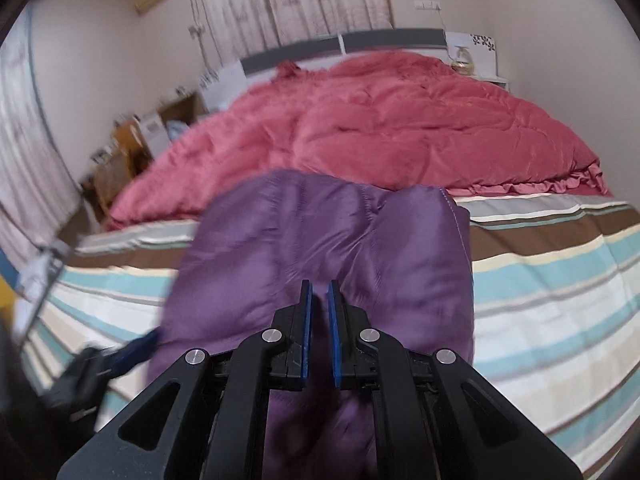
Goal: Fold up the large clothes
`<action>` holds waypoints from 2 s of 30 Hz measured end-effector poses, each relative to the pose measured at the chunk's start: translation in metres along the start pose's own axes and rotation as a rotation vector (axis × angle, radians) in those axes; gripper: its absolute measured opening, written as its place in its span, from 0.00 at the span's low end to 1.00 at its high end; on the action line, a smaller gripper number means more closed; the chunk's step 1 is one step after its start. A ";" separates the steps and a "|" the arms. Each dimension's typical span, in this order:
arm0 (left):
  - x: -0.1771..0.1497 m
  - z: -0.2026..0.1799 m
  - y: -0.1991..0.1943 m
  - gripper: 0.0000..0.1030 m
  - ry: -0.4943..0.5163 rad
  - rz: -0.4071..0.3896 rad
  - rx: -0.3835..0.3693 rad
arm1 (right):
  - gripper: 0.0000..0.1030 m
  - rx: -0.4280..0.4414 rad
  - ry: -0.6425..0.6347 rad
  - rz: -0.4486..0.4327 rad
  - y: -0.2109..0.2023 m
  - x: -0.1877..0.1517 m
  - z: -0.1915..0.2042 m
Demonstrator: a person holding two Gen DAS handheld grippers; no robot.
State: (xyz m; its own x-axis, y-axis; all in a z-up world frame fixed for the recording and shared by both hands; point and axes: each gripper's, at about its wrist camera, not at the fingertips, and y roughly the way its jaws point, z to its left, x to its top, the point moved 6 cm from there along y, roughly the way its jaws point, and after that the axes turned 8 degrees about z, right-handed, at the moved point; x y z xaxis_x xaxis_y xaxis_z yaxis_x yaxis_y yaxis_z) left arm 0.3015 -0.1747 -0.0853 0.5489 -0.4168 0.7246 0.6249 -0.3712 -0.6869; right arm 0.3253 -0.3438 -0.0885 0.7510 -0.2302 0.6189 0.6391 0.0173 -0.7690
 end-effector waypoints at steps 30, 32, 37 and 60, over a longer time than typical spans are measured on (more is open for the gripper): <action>0.060 0.013 0.033 0.86 -0.089 0.100 0.049 | 0.46 -0.073 0.033 -0.022 -0.001 0.010 -0.026; 0.063 0.007 0.042 0.87 -0.063 0.111 0.058 | 0.40 -0.088 0.058 0.012 0.017 0.008 -0.032; 0.059 0.006 0.069 0.93 -0.094 0.159 0.034 | 0.35 -0.125 0.144 0.055 0.059 0.001 -0.074; 0.032 0.000 0.073 0.95 -0.055 0.115 0.070 | 0.35 -0.168 0.110 0.002 0.084 -0.012 -0.078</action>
State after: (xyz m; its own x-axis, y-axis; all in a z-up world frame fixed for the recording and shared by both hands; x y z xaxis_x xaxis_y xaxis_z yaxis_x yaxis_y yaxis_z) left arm 0.3647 -0.2147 -0.1124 0.6472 -0.4066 0.6448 0.5922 -0.2645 -0.7611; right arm 0.3570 -0.4150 -0.1734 0.7237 -0.3357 0.6029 0.5937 -0.1424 -0.7920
